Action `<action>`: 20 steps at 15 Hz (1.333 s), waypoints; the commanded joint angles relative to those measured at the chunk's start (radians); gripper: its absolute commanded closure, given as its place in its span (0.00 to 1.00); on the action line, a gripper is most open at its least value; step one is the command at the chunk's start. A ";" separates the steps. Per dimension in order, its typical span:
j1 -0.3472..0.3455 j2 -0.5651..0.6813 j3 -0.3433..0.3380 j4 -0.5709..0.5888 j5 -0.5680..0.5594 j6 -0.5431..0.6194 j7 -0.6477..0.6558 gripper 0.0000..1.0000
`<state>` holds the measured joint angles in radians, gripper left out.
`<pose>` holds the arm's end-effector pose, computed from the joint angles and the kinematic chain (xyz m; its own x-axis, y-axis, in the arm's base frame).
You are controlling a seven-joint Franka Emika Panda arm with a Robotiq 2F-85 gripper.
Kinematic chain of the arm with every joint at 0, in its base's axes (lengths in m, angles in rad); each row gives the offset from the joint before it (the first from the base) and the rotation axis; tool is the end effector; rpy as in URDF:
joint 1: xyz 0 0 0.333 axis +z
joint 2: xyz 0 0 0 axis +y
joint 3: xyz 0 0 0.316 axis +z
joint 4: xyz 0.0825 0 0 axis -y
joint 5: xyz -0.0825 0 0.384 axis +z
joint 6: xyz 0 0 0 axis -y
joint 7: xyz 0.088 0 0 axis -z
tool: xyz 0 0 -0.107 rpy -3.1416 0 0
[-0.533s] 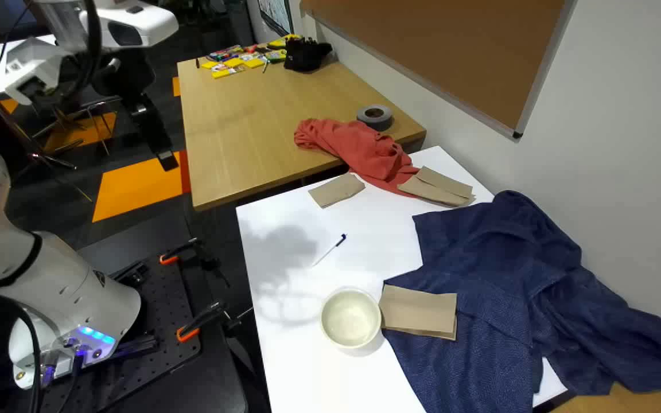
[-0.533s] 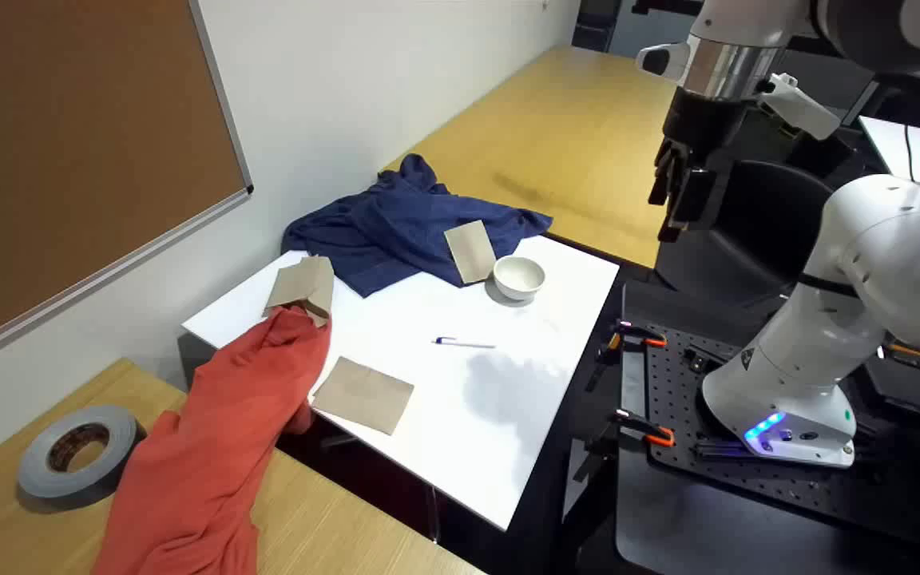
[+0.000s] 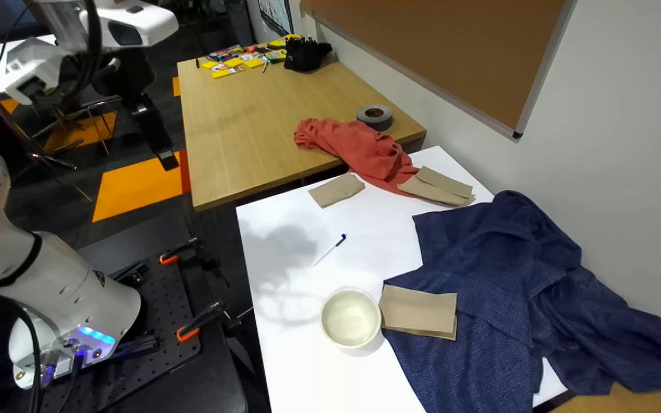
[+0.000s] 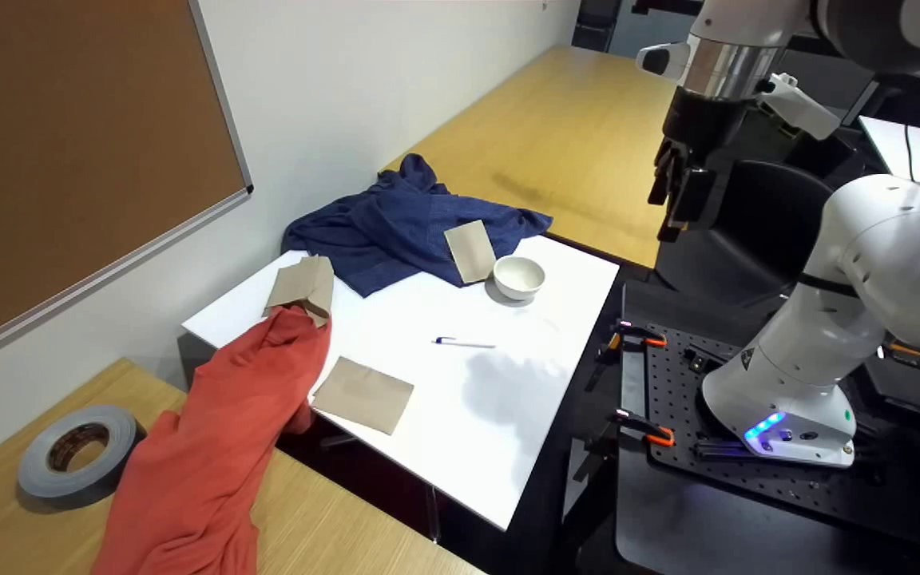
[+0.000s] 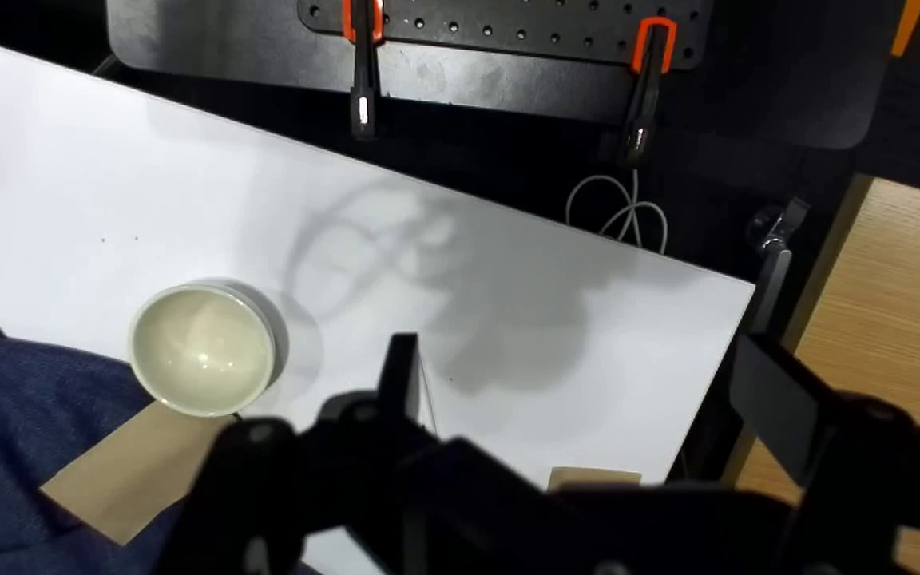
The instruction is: Put the pen in the bowl
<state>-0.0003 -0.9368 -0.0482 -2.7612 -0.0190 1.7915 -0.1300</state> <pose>0.2709 -0.0144 0.4600 0.9939 0.1064 -0.0304 0.1056 -0.9941 -0.0246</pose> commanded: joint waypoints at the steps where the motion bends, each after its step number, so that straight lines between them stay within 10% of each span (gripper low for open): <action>1: 0.011 0.034 0.006 0.007 0.003 0.054 0.012 0.00; 20: 0.033 0.704 0.024 0.152 0.012 0.680 -0.008 0.00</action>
<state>0.0254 -0.3616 -0.0204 -2.6853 -0.0180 2.4294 -0.1274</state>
